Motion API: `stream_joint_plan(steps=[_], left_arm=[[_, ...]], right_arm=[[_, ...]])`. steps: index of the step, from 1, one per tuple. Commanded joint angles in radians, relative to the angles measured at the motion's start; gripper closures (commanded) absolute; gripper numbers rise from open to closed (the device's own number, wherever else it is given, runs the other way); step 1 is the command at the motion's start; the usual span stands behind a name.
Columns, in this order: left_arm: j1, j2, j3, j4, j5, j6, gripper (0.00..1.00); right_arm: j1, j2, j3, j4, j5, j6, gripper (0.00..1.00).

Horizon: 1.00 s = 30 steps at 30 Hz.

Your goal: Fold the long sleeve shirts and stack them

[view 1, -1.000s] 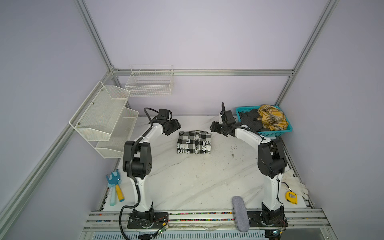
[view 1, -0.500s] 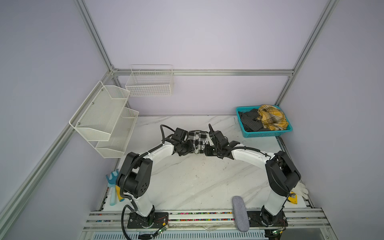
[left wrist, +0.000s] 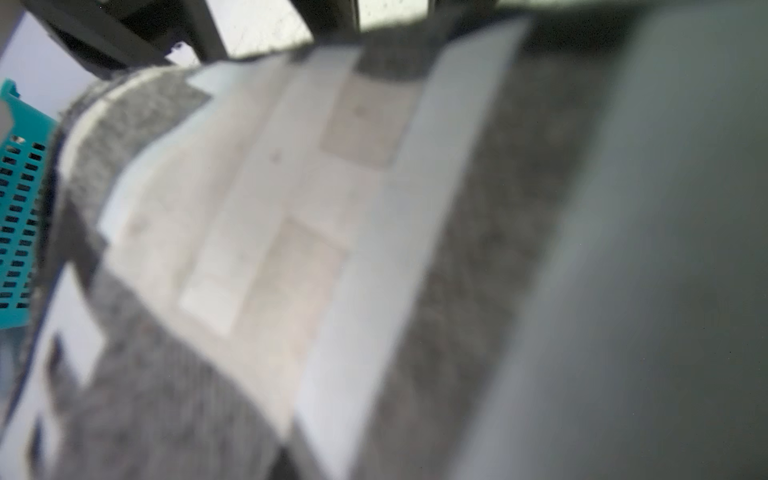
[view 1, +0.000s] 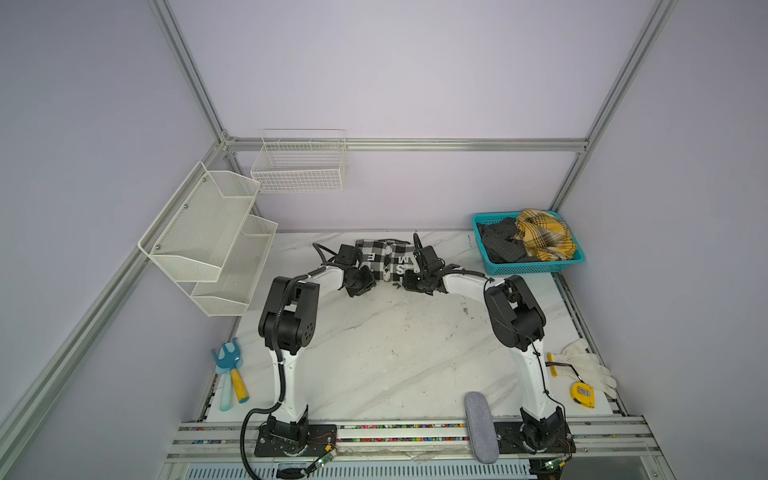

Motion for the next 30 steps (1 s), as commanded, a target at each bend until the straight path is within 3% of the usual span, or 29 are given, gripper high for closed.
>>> stream_joint_plan(steps=[1,6,10,12,15,18,21,24,26,30], left_arm=[[-0.010,-0.079,0.020,-0.013,0.024,0.008,0.63],[-0.008,-0.164,0.079,-0.015,0.026,0.025,0.58],[0.016,-0.091,0.215,-0.071,0.013,0.076,0.57],[0.039,-0.027,0.289,-0.110,-0.004,0.095,0.55],[0.077,0.031,0.348,-0.142,0.011,0.096,0.52],[0.102,0.039,0.341,-0.132,0.009,0.106,0.44],[0.133,0.042,0.364,-0.204,0.024,0.129,0.43],[0.186,-0.061,0.198,-0.110,0.012,0.109,0.36],[0.215,-0.097,0.109,-0.036,0.067,0.083,0.36],[0.215,-0.060,0.100,-0.046,0.176,0.086,0.37]], right_arm=[[0.005,-0.030,0.018,-0.085,-0.003,-0.030,0.71],[0.009,-0.130,0.011,-0.095,0.008,-0.038,0.69],[0.014,-0.167,0.016,-0.115,0.044,-0.039,0.67],[0.007,-0.166,0.030,-0.119,0.062,-0.032,0.51],[-0.026,-0.130,0.067,-0.121,0.014,-0.018,0.39],[-0.051,-0.077,0.112,-0.108,-0.068,-0.014,0.38],[-0.059,-0.018,0.173,-0.104,-0.145,-0.018,0.38],[-0.061,0.013,0.208,-0.104,-0.162,-0.016,0.38],[-0.064,0.026,0.219,-0.099,-0.172,-0.014,0.38],[-0.069,0.051,0.232,-0.091,-0.192,0.002,0.38]])
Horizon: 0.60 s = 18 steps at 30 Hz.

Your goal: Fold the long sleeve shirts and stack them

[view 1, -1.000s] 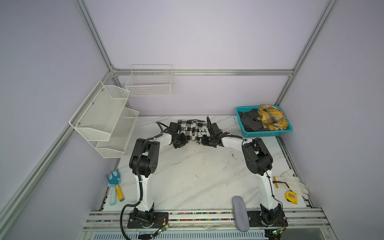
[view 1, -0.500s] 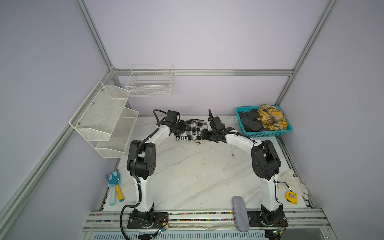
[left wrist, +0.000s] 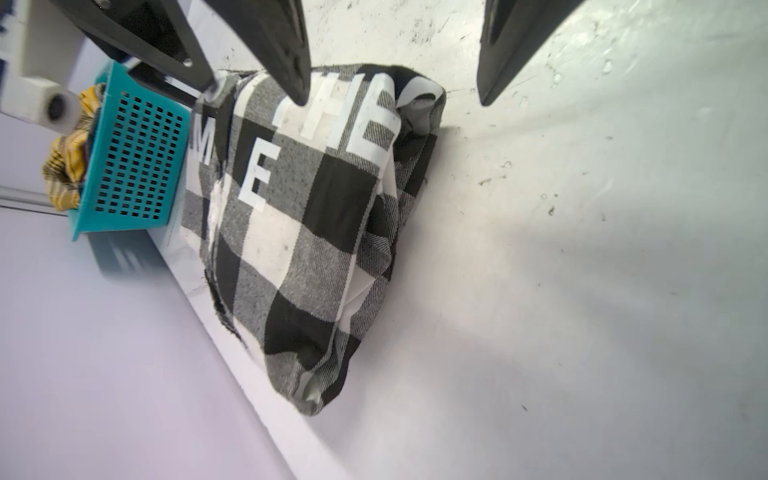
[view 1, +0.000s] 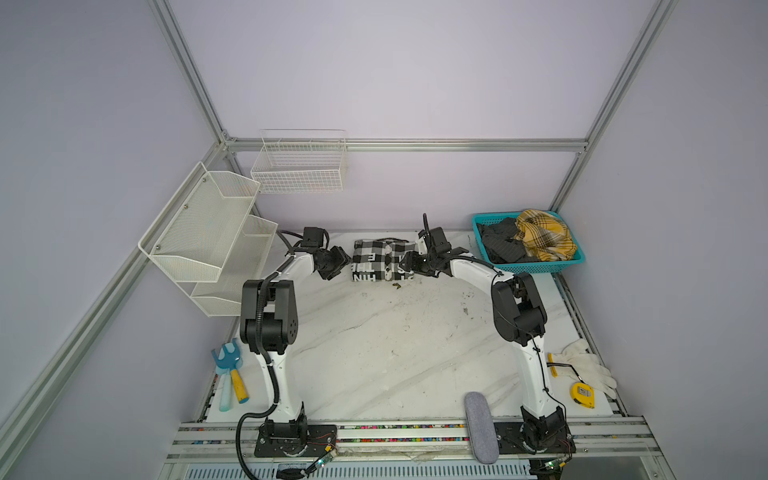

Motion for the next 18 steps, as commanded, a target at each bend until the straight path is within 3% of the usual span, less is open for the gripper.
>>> stream_joint_plan(steps=[1,8,11,16,18], left_arm=[[-0.014,-0.014,-0.056,0.073,0.113,-0.013,0.37],[-0.028,0.043,-0.066,0.145,0.184,-0.037,0.43],[-0.040,0.076,-0.044,0.148,0.194,-0.041,0.51],[-0.042,0.087,-0.046,0.147,0.185,-0.065,0.75],[-0.042,0.073,-0.065,0.139,0.175,-0.069,0.80]], right_arm=[[0.002,0.011,0.033,0.004,-0.039,0.022,0.38],[0.002,0.013,0.018,0.015,-0.040,0.036,0.40],[0.003,0.031,0.031,0.018,-0.053,0.048,0.50],[0.003,0.009,-0.001,0.031,-0.038,0.073,0.70],[0.002,-0.008,-0.028,0.031,-0.035,0.074,0.77]])
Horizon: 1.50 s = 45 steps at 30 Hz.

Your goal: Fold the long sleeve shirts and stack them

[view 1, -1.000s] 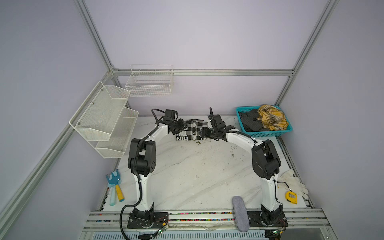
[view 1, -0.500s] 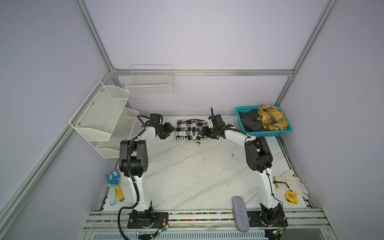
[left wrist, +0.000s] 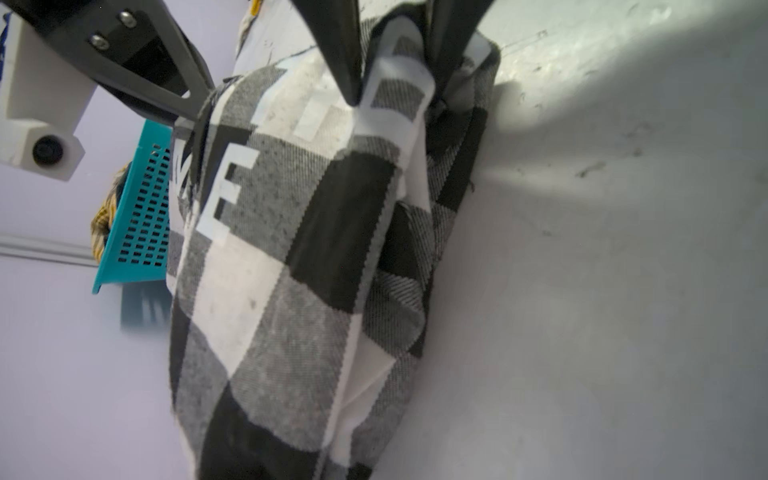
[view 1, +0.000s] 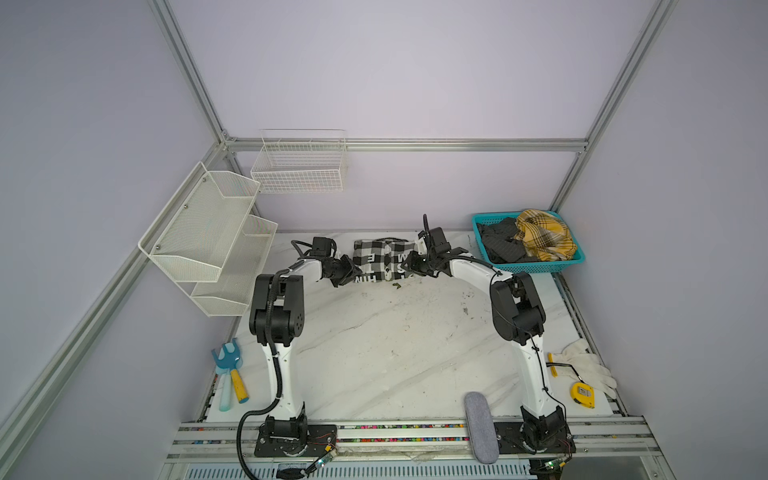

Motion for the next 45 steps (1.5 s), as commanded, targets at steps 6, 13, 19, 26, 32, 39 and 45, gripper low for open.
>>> stream_joint_plan(steps=[6,13,19,26,32,39,45], left_arm=[[-0.006,-0.133,-0.168,0.015,0.026,-0.035,0.96],[-0.070,-0.459,-0.548,-0.080,0.035,0.018,1.00],[-0.116,-0.864,-0.888,-0.229,0.006,0.025,1.00],[-0.114,-0.999,-0.862,-0.291,-0.053,0.018,0.39],[-0.064,-0.801,-0.607,-0.258,-0.145,0.084,0.34],[-0.032,-0.501,-0.429,-0.133,-0.097,0.092,0.41],[-0.032,-0.439,-0.406,-0.079,-0.018,0.060,0.65]], right_arm=[[0.013,-0.147,-0.200,0.041,-0.012,0.017,0.86],[0.079,-0.481,-0.557,0.015,0.060,0.058,0.87],[0.214,-0.810,-0.918,0.019,0.127,0.210,0.77],[0.171,-0.930,-0.950,-0.061,0.161,0.209,0.36],[0.118,-0.732,-0.841,-0.014,0.113,0.089,0.36],[0.075,-0.531,-0.703,0.052,0.044,0.018,0.51],[0.077,-0.485,-0.639,0.074,0.012,0.021,0.74]])
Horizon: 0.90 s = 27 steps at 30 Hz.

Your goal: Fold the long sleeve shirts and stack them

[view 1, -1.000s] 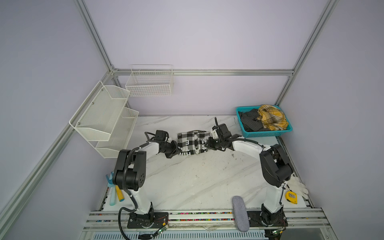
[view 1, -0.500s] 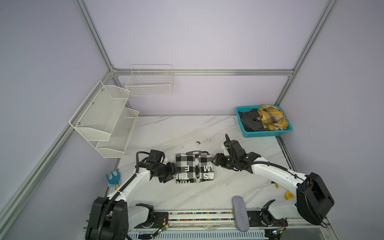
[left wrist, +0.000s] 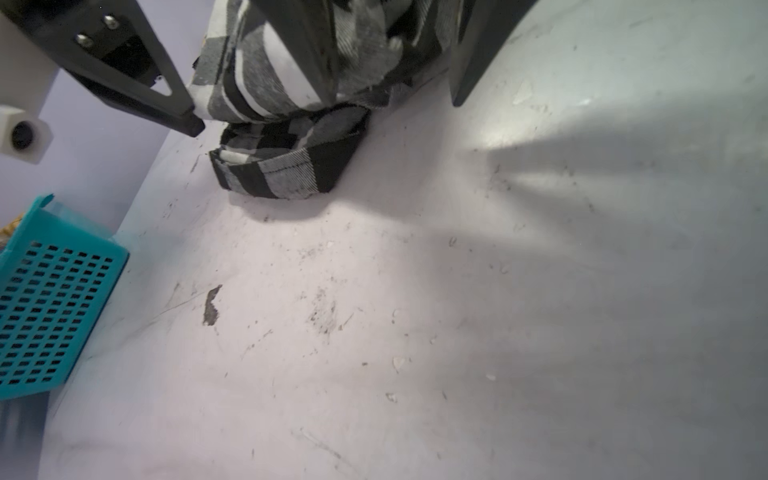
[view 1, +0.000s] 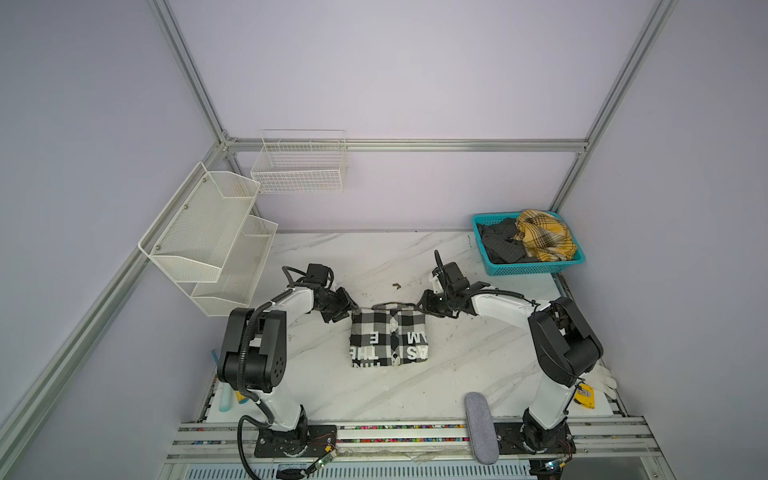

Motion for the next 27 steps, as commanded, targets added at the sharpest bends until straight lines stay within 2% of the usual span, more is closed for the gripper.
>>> stream_joint_plan(steps=[1,3,5,7,9,11,13,18,22,25,26,27], left_arm=[[0.003,-0.022,0.080,0.069,0.072,-0.007,0.70],[0.003,-0.030,0.079,0.080,0.086,-0.009,0.83],[0.003,-0.038,0.071,0.080,0.085,-0.004,0.84],[0.004,-0.036,0.067,0.063,0.085,0.005,0.73],[0.006,-0.037,0.053,0.056,0.079,0.005,0.58],[0.007,-0.042,0.034,0.055,0.070,0.002,0.55],[0.007,-0.050,0.022,0.056,0.071,0.000,0.56],[0.007,-0.069,0.019,0.058,0.068,0.004,0.67],[0.007,-0.045,0.036,0.058,0.084,0.005,0.80],[0.008,-0.031,0.036,0.058,0.089,0.008,0.80],[0.007,-0.027,0.036,0.057,0.089,0.013,0.77],[0.007,-0.022,0.036,0.049,0.083,0.017,0.70]], right_arm=[[0.000,-0.016,0.032,0.034,-0.028,-0.013,0.77],[-0.001,-0.023,0.034,0.032,-0.028,-0.011,0.83],[-0.001,-0.026,0.035,0.022,-0.019,-0.015,0.83],[0.001,-0.025,0.036,-0.003,-0.003,-0.027,0.76],[0.000,-0.028,0.029,-0.026,0.023,-0.035,0.60],[-0.001,-0.040,0.018,-0.048,0.062,-0.040,0.51],[-0.001,-0.062,-0.006,-0.055,0.066,-0.036,0.49],[0.000,-0.067,-0.060,-0.036,0.010,-0.024,0.52],[0.006,-0.072,-0.088,0.010,-0.034,-0.005,0.66],[0.007,-0.071,-0.084,0.028,-0.053,0.003,0.73],[0.006,-0.070,-0.080,0.028,-0.053,0.003,0.75],[0.006,-0.070,-0.075,0.030,-0.050,0.004,0.75]])
